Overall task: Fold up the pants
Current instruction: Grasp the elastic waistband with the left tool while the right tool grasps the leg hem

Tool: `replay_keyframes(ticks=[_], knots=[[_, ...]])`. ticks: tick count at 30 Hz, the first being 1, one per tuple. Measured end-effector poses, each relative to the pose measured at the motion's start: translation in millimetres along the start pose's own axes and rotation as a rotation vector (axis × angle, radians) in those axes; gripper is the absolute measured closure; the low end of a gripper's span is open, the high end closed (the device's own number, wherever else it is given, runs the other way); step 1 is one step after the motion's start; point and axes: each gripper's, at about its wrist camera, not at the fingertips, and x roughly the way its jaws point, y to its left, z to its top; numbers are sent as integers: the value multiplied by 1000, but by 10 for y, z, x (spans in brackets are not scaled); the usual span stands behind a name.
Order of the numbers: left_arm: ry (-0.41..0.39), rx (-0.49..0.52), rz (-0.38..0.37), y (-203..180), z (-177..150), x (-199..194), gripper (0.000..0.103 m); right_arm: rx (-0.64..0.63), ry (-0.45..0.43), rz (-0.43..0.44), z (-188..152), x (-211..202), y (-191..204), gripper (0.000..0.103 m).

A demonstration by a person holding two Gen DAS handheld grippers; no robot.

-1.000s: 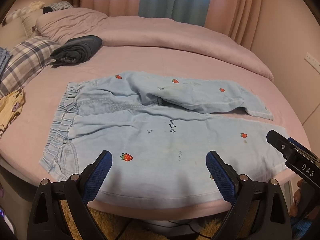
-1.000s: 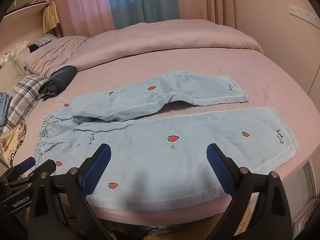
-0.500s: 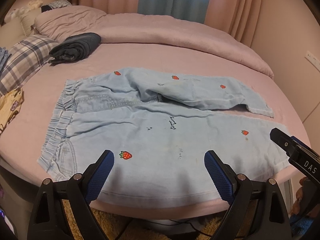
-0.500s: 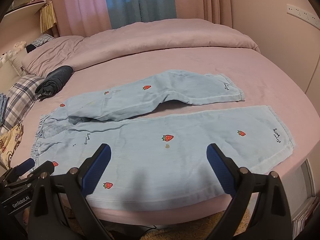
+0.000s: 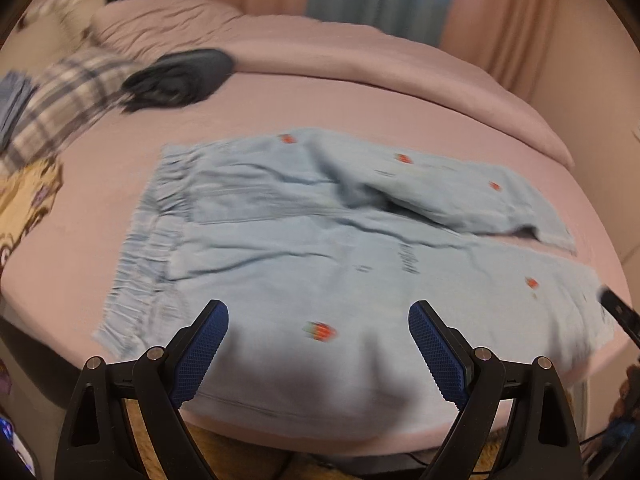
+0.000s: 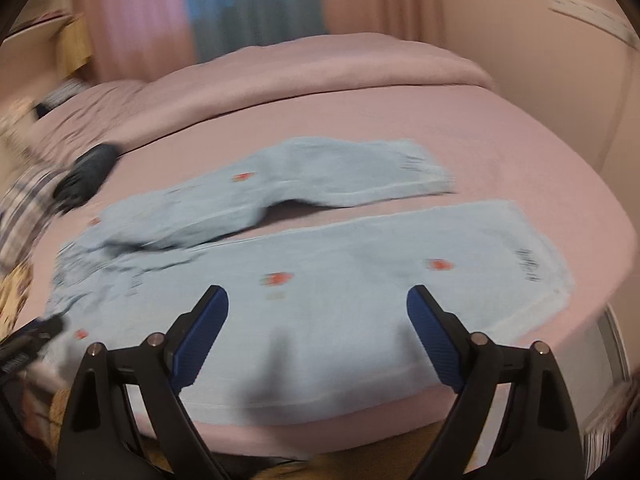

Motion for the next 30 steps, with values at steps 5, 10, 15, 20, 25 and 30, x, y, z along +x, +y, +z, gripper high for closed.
replay_keyframes(ticks=[5, 10, 15, 20, 25, 30], knots=[[23, -110, 85, 495, 102, 174, 10, 133, 40, -242, 69, 199, -991, 12], [73, -178, 165, 862, 45, 370, 29, 229, 109, -362, 53, 477, -1752, 12], [68, -173, 210, 912, -14, 379, 57, 293, 126, -199, 91, 778, -2045, 45], [68, -207, 218, 1012, -27, 317, 75, 215, 54, -221, 420, 747, -1928, 89], [68, -215, 179, 1080, -50, 315, 75, 204, -48, -194, 774, 485, -1801, 89], [79, -199, 179, 1038, -29, 310, 75, 203, 195, -292, 609, 1202, -1810, 80]])
